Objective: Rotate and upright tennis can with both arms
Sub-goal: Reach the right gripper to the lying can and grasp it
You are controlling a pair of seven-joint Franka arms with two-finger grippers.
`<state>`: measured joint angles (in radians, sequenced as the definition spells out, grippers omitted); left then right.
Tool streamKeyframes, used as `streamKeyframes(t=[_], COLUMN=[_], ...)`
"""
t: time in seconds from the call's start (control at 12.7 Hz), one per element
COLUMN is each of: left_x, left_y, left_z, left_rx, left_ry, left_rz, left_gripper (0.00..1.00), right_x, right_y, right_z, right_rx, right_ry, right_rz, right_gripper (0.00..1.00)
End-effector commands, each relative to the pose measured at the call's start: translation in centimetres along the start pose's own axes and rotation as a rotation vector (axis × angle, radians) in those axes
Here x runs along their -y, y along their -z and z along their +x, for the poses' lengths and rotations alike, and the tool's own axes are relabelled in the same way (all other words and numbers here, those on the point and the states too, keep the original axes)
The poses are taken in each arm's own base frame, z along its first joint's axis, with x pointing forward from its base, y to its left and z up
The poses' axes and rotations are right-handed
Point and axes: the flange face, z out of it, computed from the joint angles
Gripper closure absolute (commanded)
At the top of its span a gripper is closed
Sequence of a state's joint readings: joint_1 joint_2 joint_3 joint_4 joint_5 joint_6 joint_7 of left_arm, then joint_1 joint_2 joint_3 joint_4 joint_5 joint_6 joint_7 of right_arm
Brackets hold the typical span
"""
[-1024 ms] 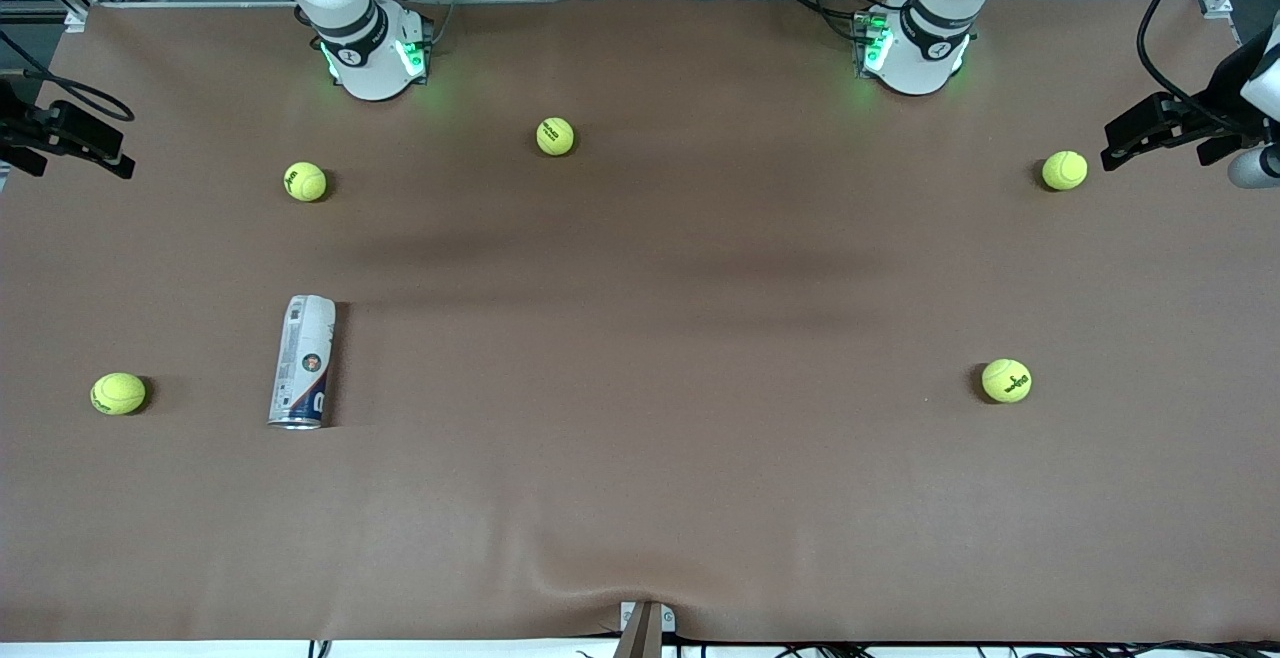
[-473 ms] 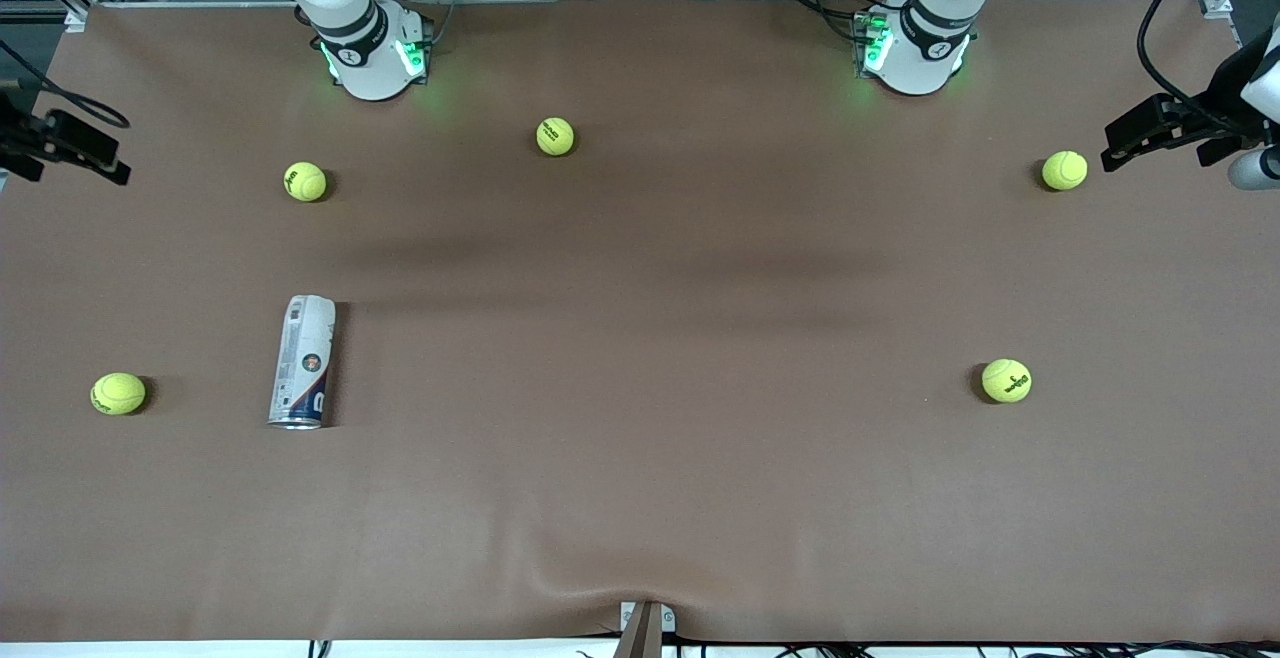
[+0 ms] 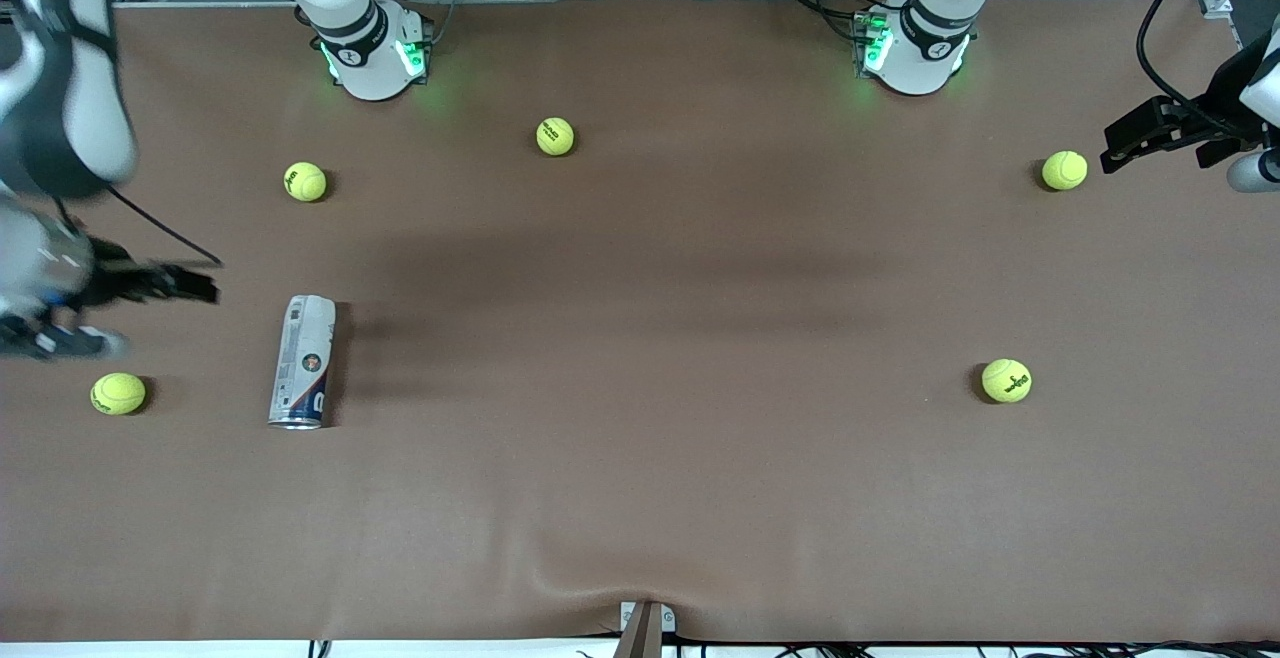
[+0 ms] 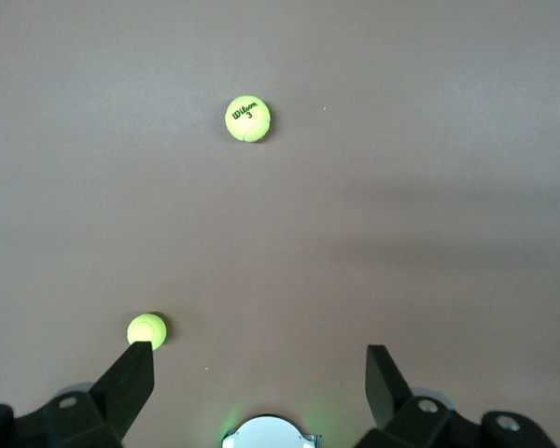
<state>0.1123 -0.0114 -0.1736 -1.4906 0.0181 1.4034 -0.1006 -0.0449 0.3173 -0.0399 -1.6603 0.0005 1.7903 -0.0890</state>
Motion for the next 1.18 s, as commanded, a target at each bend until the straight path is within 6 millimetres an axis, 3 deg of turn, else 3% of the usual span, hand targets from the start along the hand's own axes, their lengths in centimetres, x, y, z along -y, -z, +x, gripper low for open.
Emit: streamKeyframes(t=[0.0,0.39,0.87,0.95,1.02,1.1], left_x=[0.1,0.1,0.1,0.1,0.1,0.1], left_y=[0.1,0.0,-0.5,-0.5,-0.5,-0.6], left_z=[0.5,0.6,0.9,1.0,1.0,1.1], left_rx=[-0.003,-0.002,0.005,0.002,0.002,0.004], left_ry=[-0.014,-0.014,-0.013,-0.015,-0.014,-0.013], left_rz=[-0.015,-0.017,-0.018,-0.020,-0.018,-0.017], left_gripper=[0.00,0.00,0.00,0.00,0.00,0.00], right_x=[1.4,1.8,1.3,1.2,1.4,1.7], right_y=[-7.3,-17.0,-22.1,-23.1,-23.3,-23.3], right_z=[3.9,6.5,6.5,6.1,5.9,5.9], right_rx=[0.004,0.033,0.090,0.107,0.116,0.120], right_ry=[0.058,0.169,0.153,0.152,0.153,0.157], right_rz=[-0.009,-0.005,0.016,0.017,0.019,0.018], right_gripper=[0.00,0.00,0.00,0.05,0.37,0.57])
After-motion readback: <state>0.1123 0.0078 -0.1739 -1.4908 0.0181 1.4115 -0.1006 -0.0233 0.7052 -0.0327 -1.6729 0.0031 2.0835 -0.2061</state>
